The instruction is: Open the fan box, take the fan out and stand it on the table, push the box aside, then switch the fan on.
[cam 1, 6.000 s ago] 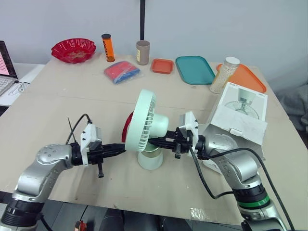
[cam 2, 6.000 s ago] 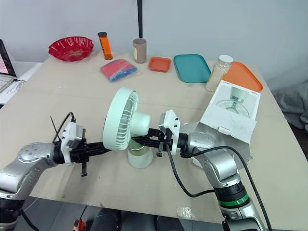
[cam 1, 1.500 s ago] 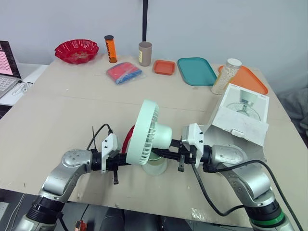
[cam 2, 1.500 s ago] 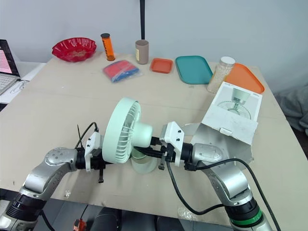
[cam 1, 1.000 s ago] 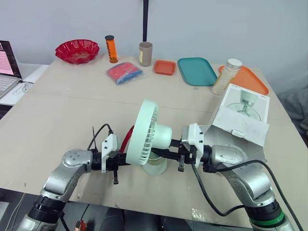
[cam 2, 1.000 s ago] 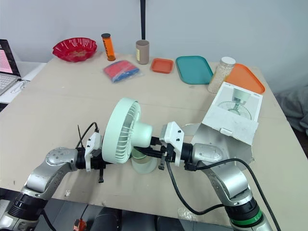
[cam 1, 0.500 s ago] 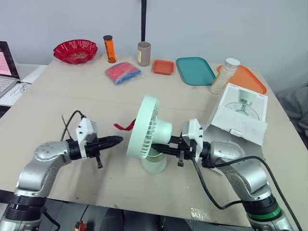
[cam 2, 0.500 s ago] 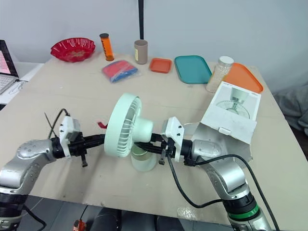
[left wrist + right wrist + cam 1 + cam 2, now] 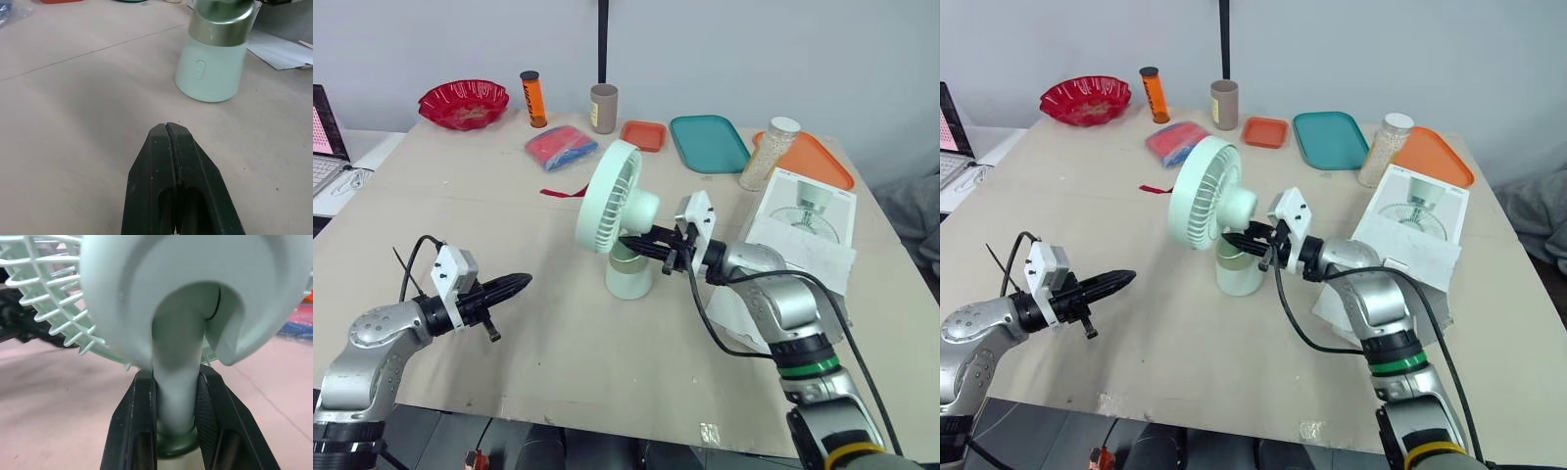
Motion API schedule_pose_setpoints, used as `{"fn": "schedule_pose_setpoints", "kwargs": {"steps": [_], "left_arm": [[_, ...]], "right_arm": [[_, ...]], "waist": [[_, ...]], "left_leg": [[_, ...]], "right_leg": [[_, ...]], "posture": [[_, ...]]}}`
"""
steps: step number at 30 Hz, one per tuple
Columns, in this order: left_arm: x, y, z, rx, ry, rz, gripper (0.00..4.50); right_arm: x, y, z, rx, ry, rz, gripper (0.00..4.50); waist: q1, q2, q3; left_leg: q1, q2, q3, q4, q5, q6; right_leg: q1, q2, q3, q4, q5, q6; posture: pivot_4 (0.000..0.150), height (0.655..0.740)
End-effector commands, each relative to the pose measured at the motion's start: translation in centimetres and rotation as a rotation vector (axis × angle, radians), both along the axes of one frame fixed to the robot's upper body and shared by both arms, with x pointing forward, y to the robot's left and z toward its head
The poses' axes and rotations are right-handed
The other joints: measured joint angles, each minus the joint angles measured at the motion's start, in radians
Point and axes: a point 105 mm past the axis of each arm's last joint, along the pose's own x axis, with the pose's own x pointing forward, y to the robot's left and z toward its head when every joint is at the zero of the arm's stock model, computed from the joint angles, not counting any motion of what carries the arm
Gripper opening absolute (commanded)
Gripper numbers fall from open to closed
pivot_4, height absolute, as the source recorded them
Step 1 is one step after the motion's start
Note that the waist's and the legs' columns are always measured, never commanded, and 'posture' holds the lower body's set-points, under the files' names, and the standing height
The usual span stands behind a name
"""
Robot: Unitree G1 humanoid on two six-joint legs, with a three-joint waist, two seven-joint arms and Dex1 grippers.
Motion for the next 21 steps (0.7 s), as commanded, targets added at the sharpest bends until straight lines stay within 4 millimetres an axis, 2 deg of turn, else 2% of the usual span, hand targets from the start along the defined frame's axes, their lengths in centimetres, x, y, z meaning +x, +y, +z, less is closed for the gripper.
{"fn": "schedule_pose_setpoints", "kwargs": {"steps": [1, 8, 10, 11, 14, 15, 16, 17, 21], "left_arm": [[-0.3, -0.5, 1.1, -0.001, -0.064, -0.008, 0.02], [-0.5, -0.9, 1.0, -0.001, -0.072, -0.006, 0.02], [-0.5, -1.0, 1.0, 0.000, -0.075, -0.006, 0.00], [-0.4, -1.1, 1.0, 0.000, -0.077, -0.006, 0.00], [-0.4, -1.3, 1.1, 0.002, -0.082, -0.009, 0.00], [-0.3, -1.4, 1.2, 0.001, -0.085, -0.011, 0.00], [-0.3, -1.5, 1.2, -0.002, -0.088, -0.013, 0.00], [-0.2, -1.5, 1.2, -0.003, -0.090, -0.014, 0.00], [0.1, -1.7, 1.2, -0.006, -0.090, -0.017, 0.00]], "right_arm": [[0.9, 0.2, 0.0, 0.006, -0.014, -0.003, 0.44], [1.6, 0.1, -2.5, -0.022, 0.055, 0.002, 0.44], [1.8, -0.1, -3.1, -0.026, 0.072, -0.012, 1.46], [2.0, -0.3, -3.5, -0.032, 0.080, -0.023, 1.71], [2.2, -0.4, -3.9, -0.037, 0.093, -0.031, 3.09], [2.2, -0.3, -4.0, -0.037, 0.094, -0.029, 3.76], [2.2, -0.3, -4.0, -0.036, 0.100, -0.025, 3.98], [2.2, -0.3, -4.1, -0.034, 0.103, -0.023, 4.45], [2.4, -0.4, -3.9, -0.041, 0.100, -0.028, 4.45]], "waist": [[-0.001, 0.000, 0.000], [-0.010, 0.000, 0.000], [-0.011, 0.000, -0.001], [-0.011, 0.000, -0.001], [-0.011, 0.000, -0.001], [-0.011, 0.000, -0.001], [-0.010, 0.000, -0.001], [-0.010, 0.000, -0.001], [-0.010, 0.000, -0.001]], "left_leg": [[0.000, 0.000, 0.000, 0.000, 0.000, 0.000], [0.007, 0.003, 0.001, -0.001, 0.000, 0.000], [0.008, 0.003, 0.001, -0.001, 0.000, 0.000], [0.008, 0.003, 0.001, -0.001, 0.000, 0.000], [0.008, 0.003, 0.002, -0.001, 0.000, 0.000], [0.008, 0.003, 0.002, -0.001, 0.000, 0.000], [0.008, 0.003, 0.002, -0.001, 0.000, 0.000], [0.008, 0.003, 0.002, -0.001, 0.000, 0.000], [0.008, 0.003, 0.002, -0.002, 0.000, 0.000]], "right_leg": [[0.000, 0.000, 0.000, 0.000, 0.000, 0.000], [0.004, 0.002, 0.000, 0.001, 0.002, -0.003], [0.005, 0.002, 0.000, 0.001, 0.002, -0.003], [0.005, 0.002, 0.001, 0.002, 0.002, -0.003], [0.005, 0.002, 0.000, 0.001, 0.002, -0.003], [0.005, 0.002, 0.001, 0.001, 0.002, -0.003], [0.005, 0.002, 0.001, 0.001, 0.002, -0.003], [0.005, 0.002, 0.001, 0.001, 0.002, -0.003], [0.005, 0.002, 0.001, 0.001, 0.002, -0.003]], "posture": [[0.150, 0.7389], [0.150, 0.7389], [0.150, 0.7389], [0.150, 0.7389], [0.150, 0.7389], [0.150, 0.7389], [0.150, 0.7389], [0.150, 0.7389], [0.150, 0.7389]]}}
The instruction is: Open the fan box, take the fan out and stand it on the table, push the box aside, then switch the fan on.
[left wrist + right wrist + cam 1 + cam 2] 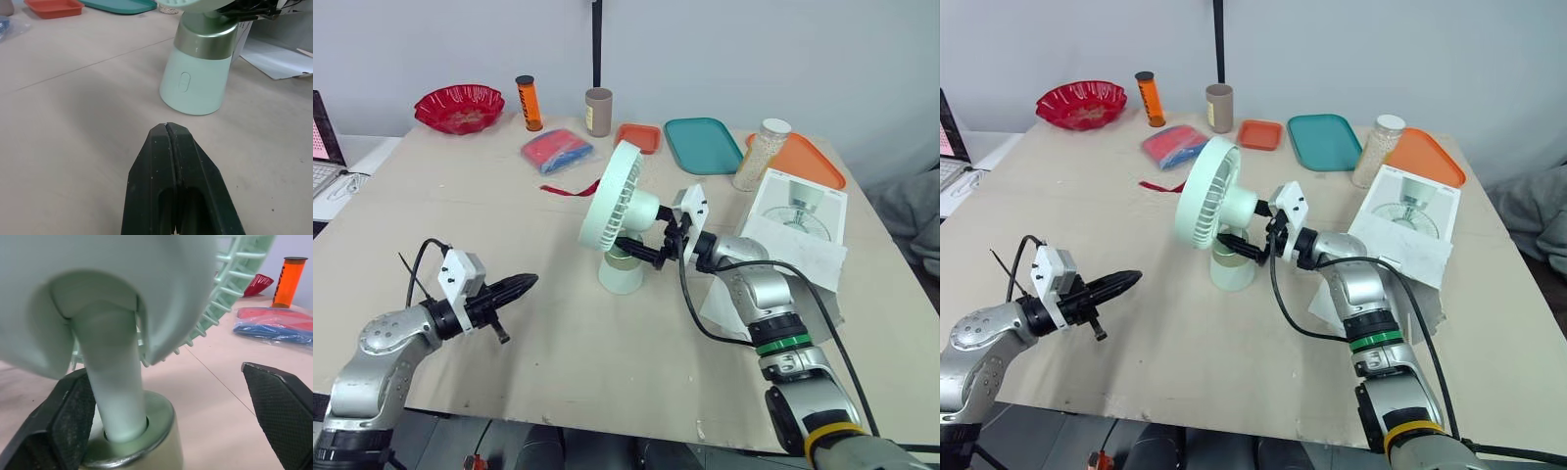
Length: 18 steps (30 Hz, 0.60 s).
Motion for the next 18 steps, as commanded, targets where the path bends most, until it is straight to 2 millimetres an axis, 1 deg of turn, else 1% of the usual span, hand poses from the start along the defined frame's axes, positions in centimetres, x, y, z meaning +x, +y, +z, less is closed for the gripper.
{"fn": "schedule_pose_setpoints", "kwargs": {"steps": [1, 6, 11, 15, 18], "left_arm": [[0.2, -0.5, 1.0, 0.005, -0.053, -0.016, 0.00], [0.6, -0.6, 1.1, 0.002, -0.060, -0.024, 0.00], [1.2, -0.5, 1.4, 0.010, -0.073, -0.033, 0.00], [1.4, -0.6, 1.5, 0.010, -0.079, -0.040, 0.00], [1.4, -0.8, 1.5, 0.008, -0.080, -0.048, 0.00]], "right_arm": [[0.0, -0.3, -2.6, -0.080, 0.075, -0.012, 4.45], [-0.9, -1.0, -2.5, -0.106, 0.070, 0.017, 4.45], [-2.6, -2.2, -2.6, -0.149, 0.077, 0.066, 4.45], [-3.2, -2.6, -2.6, -0.168, 0.081, 0.074, 4.45], [-3.3, -2.8, -2.5, -0.171, 0.081, 0.066, 4.45]], "waist": [[0.000, 0.000, 0.000], [0.004, 0.000, 0.000], [0.013, 0.000, 0.000], [0.012, 0.001, 0.001], [0.009, 0.001, 0.001]], "left_leg": [[0.000, 0.000, 0.000, 0.000, 0.000, 0.000], [0.000, 0.000, 0.000, 0.000, 0.000, 0.000], [-0.001, -0.001, 0.000, -0.001, 0.000, 0.000], [-0.007, -0.002, 0.000, 0.001, 0.000, 0.000], [-0.008, -0.001, 0.000, 0.000, 0.000, 0.000]], "right_leg": [[0.000, 0.000, 0.000, 0.000, 0.000, 0.000], [0.000, 0.000, 0.000, 0.000, 0.000, 0.000], [0.000, -0.001, 0.000, -0.001, 0.000, 0.001], [-0.005, -0.001, 0.000, -0.001, -0.001, 0.001], [-0.006, -0.001, 0.000, -0.001, 0.000, 0.001]], "posture": [[0.150, 0.7389], [0.150, 0.7389], [0.150, 0.7389], [0.150, 0.7389], [0.150, 0.7389]]}}
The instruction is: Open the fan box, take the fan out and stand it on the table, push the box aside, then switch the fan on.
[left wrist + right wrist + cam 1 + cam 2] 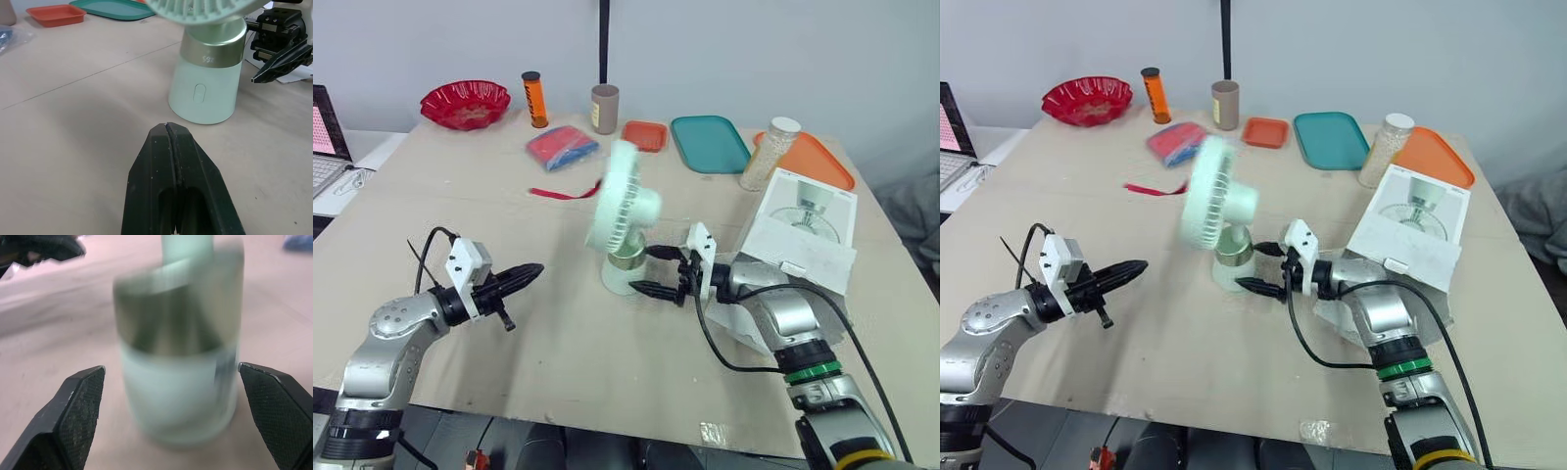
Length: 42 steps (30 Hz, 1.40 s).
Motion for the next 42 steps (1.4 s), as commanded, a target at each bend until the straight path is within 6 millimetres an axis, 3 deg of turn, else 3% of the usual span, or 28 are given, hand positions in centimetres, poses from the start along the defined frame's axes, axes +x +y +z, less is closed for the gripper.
{"fn": "schedule_pose_setpoints", "kwargs": {"steps": [1, 15, 21, 28, 30, 34, 35, 42], "left_arm": [[-0.1, -0.4, 0.7, 0.003, -0.043, -0.018, 0.00], [0.0, -0.1, 1.1, 0.004, -0.054, -0.003, 0.00], [0.3, 0.5, 2.7, -0.002, -0.083, 0.006, 0.00], [-0.3, 0.7, 3.4, -0.009, -0.071, -0.048, 2.23], [-0.3, 0.8, 3.5, -0.010, -0.070, -0.052, 2.71], [0.2, 0.9, 3.4, -0.007, -0.065, -0.056, 4.24], [0.1, 0.8, 3.1, 0.003, -0.055, -0.071, 4.43], [1.4, 1.0, 2.7, 0.060, -0.104, -0.005, 4.43]], "right_arm": [[-0.3, 0.3, 2.0, 0.015, -0.068, 0.025, 4.45], [-1.6, -0.5, 2.4, 0.012, -0.070, 0.014, 4.45], [-2.4, -1.4, 3.3, 0.017, -0.089, -0.025, 4.45], [-4.1, -3.9, 6.5, 0.053, -0.144, -0.136, 4.50], [-4.5, -4.2, 6.8, 0.043, -0.152, -0.154, 4.50], [-5.5, -4.9, 7.4, 0.032, -0.158, -0.199, 4.50], [-5.7, -5.1, 7.3, 0.025, -0.156, -0.210, 4.50], [-6.5, -5.7, 6.7, 0.012, -0.135, -0.267, 4.50]], "waist": [[0.000, 0.000, 0.000], [0.002, 0.000, 0.000], [0.003, 0.000, 0.000], [0.003, 0.000, 0.000], [0.003, 0.000, 0.000], [0.003, 0.000, 0.000], [0.003, 0.000, 0.000], [0.003, 0.000, 0.000]], "left_leg": [[0.000, 0.000, 0.000, 0.000, 0.000, 0.000], [0.000, 0.000, 0.000, 0.000, 0.000, 0.000], [-0.001, 0.000, 0.000, 0.000, 0.000, 0.000], [-0.001, -0.001, -0.001, 0.000, 0.000, 0.000], [-0.001, -0.001, -0.001, 0.000, 0.000, 0.000], [-0.001, -0.001, -0.001, 0.000, 0.000, 0.000], [-0.001, -0.001, -0.001, 0.000, 0.000, 0.000], [-0.001, -0.001, -0.001, 0.000, 0.000, 0.000]], "right_leg": [[0.000, 0.000, 0.000, 0.000, 0.000, 0.000], [0.001, 0.000, 0.000, -0.001, -0.001, 0.001], [0.001, 0.000, 0.000, -0.001, -0.001, 0.001], [0.001, -0.001, 0.000, -0.001, -0.001, 0.002], [0.001, -0.001, 0.000, -0.001, -0.001, 0.002], [0.001, -0.001, 0.000, -0.001, -0.001, 0.002], [0.001, -0.001, 0.000, -0.001, -0.001, 0.002], [0.001, -0.001, 0.000, -0.001, -0.001, 0.002]], "posture": [[0.150, 0.7389], [0.150, 0.7389], [0.150, 0.7389], [0.150, 0.7389], [0.150, 0.7389], [0.150, 0.7389], [0.150, 0.7389], [0.150, 0.7389]]}}
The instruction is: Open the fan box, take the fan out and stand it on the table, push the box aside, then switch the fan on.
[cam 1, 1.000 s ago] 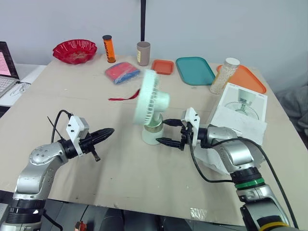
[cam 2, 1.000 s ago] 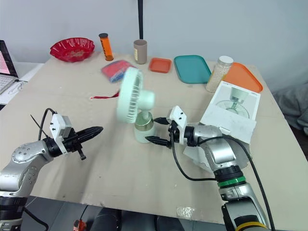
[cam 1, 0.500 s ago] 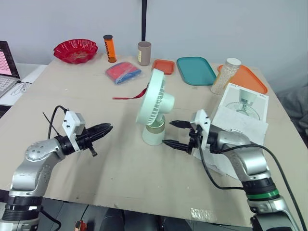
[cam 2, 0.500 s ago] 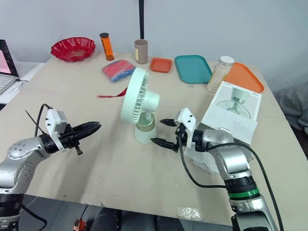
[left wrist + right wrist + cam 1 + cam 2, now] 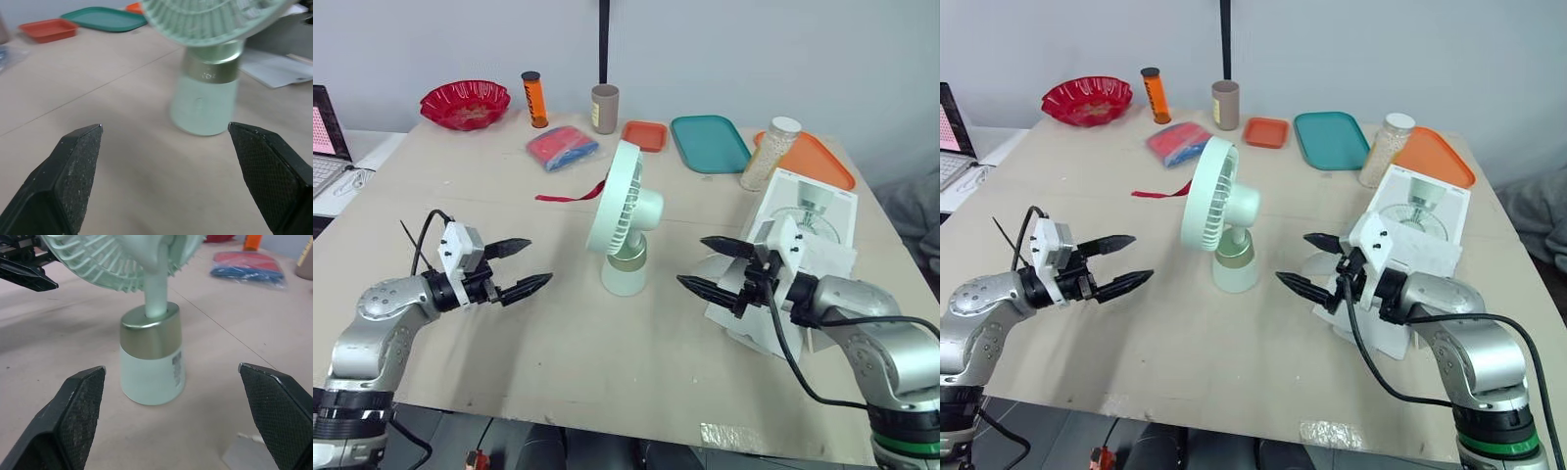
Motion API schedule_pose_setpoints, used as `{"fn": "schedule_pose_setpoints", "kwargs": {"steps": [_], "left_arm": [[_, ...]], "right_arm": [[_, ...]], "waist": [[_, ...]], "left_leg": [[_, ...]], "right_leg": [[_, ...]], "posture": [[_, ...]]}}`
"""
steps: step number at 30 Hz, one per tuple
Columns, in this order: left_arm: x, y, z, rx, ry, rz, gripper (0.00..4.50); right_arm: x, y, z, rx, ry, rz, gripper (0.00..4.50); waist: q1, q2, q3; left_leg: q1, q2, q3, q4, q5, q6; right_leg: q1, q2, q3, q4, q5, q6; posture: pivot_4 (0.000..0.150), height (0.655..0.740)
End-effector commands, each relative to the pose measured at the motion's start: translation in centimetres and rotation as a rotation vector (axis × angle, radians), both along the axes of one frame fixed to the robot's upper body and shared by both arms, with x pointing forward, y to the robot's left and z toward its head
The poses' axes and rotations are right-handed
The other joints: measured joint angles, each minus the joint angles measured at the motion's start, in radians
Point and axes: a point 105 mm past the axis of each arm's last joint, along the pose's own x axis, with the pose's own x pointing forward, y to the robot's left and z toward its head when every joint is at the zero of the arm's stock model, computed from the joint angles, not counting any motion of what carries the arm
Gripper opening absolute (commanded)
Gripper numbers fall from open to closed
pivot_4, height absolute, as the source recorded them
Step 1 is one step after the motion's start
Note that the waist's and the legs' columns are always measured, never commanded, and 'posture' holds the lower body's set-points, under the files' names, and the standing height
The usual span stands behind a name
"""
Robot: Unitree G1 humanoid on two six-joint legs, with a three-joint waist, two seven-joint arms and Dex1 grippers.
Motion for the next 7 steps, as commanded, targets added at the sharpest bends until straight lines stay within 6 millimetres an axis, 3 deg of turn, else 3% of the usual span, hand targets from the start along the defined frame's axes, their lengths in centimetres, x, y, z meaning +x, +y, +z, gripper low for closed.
{"fn": "schedule_pose_setpoints", "kwargs": {"steps": [1, 7], "left_arm": [[0.08, -0.32, 0.98, 0.023, -0.050, -0.013, 4.43], [-0.16, -0.98, 0.97, 0.041, -0.077, -0.059, 4.43]], "right_arm": [[-0.63, 0.04, 1.11, 0.006, -0.052, -0.009, 4.50], [-0.54, 0.38, 0.56, 0.018, -0.046, -0.022, 4.50]], "waist": [[0.000, 0.000, 0.000], [0.000, 0.000, 0.000]], "left_leg": [[0.000, 0.000, 0.000, 0.000, 0.000, 0.000], [0.000, 0.000, 0.000, 0.000, 0.000, 0.000]], "right_leg": [[0.000, 0.000, 0.000, 0.000, 0.000, 0.000], [0.000, 0.000, 0.000, 0.000, 0.000, 0.000]], "posture": [[0.150, 0.7389], [0.150, 0.7389]]}}
